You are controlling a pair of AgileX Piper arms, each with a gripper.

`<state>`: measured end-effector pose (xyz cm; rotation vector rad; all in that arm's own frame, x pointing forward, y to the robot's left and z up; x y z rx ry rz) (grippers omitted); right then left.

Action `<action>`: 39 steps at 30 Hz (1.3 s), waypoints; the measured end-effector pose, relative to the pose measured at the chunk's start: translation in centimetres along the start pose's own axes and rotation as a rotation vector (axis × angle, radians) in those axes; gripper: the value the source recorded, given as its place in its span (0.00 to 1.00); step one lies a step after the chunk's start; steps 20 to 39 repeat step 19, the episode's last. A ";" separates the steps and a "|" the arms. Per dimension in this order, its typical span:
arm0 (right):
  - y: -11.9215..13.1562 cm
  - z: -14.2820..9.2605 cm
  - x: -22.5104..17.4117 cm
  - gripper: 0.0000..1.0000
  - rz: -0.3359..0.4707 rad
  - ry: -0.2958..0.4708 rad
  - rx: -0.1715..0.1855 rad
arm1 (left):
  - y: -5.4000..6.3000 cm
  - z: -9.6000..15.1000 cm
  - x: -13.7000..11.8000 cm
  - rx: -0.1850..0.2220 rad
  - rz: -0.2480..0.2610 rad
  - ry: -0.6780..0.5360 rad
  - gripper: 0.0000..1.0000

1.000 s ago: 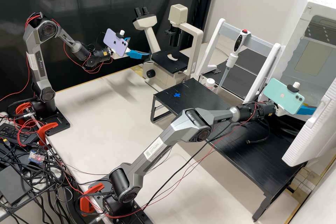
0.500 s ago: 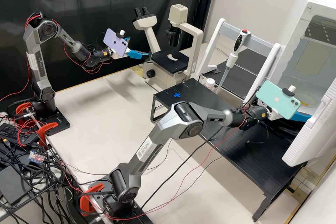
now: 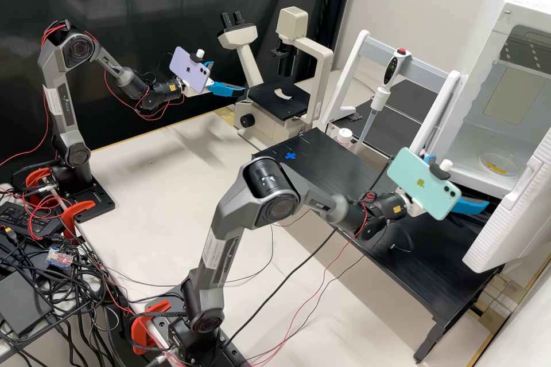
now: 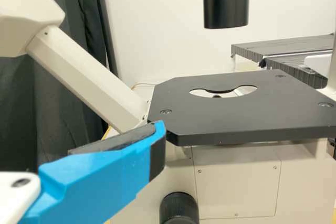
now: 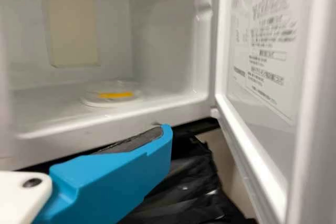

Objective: Move the petri dish to the incubator

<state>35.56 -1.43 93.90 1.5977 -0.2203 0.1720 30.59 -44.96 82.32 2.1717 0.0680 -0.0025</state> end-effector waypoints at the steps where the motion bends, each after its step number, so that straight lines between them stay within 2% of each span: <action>1: 0.1 -0.5 -1.3 1.00 0.010 0.027 0.008 | 0.0 0.0 0.0 0.000 0.000 0.000 1.00; 7: -0.4 -2.5 -8.0 1.00 0.037 0.164 0.025 | 0.0 0.0 0.0 0.000 0.000 0.000 1.00; 11: -1.1 -3.6 -12.2 1.00 0.041 0.197 0.046 | 0.0 0.0 0.0 0.000 0.000 0.000 1.00; 15: -2.3 -4.8 -16.1 1.00 -0.002 0.242 0.089 | 0.0 0.0 0.0 0.000 0.000 0.000 1.00; 19: -3.4 -5.5 -18.6 1.00 -0.048 0.282 0.118 | 0.0 0.0 0.0 0.000 0.000 0.000 1.00; 39: -3.4 -5.5 -18.6 1.00 -0.048 0.282 0.118 | 0.0 0.0 0.0 0.000 0.000 0.000 1.00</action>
